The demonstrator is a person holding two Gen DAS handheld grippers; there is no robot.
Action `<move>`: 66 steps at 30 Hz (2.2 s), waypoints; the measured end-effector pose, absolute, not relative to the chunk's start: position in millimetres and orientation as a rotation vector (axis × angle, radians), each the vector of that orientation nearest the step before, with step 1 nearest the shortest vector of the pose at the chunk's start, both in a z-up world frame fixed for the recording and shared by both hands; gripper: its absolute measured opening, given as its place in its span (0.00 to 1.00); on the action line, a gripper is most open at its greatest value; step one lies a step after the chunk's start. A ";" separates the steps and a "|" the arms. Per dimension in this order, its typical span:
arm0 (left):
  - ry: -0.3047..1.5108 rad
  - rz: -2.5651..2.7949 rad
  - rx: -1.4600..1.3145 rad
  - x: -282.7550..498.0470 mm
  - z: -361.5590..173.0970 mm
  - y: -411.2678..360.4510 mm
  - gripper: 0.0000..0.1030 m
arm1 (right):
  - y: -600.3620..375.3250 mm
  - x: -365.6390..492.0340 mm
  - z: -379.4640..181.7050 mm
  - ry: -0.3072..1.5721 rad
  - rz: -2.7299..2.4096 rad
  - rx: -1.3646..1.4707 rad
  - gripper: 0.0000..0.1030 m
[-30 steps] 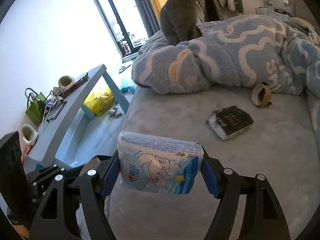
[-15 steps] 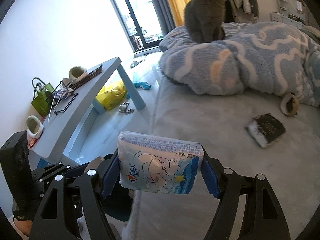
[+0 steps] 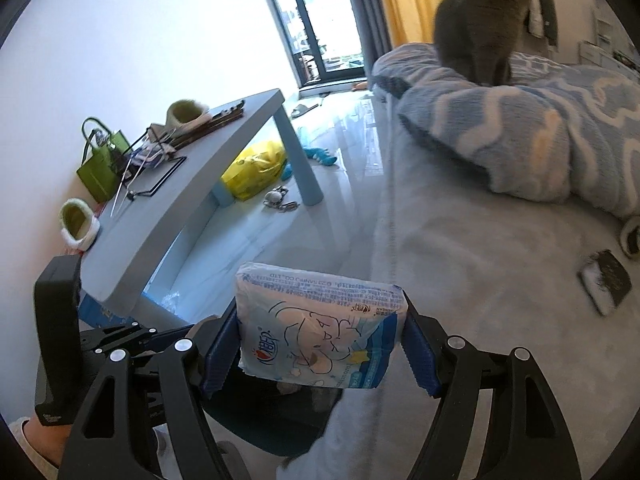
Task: Collect trash
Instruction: 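Carry the tape roll and tissue pack over the green bin, then open the left tool to drop the tape roll into the bin, then open the right tool to drop the tissue pack into the bin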
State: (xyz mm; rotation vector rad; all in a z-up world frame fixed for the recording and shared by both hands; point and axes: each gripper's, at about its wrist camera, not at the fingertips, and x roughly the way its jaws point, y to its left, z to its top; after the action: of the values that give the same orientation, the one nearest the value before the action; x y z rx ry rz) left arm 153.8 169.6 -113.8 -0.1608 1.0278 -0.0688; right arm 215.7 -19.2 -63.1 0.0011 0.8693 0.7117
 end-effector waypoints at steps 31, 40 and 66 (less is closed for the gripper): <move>1.127 -0.029 -0.293 129.2 -141.4 255.2 0.64 | 82.5 207.2 -117.1 0.980 0.770 -0.128 0.72; 0.959 -0.004 -0.222 114.7 -102.0 262.9 0.55 | 98.9 210.5 -144.9 1.051 0.760 -0.138 0.72; 0.745 -0.020 -0.213 101.5 -46.2 268.1 0.31 | 127.2 194.8 -221.4 1.231 0.759 -0.312 0.73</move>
State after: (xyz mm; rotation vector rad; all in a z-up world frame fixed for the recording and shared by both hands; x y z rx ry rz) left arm 101.5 268.1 -46.2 -0.2127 0.7452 -0.0205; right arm 194.8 127.2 -221.4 -0.3119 1.2311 0.7589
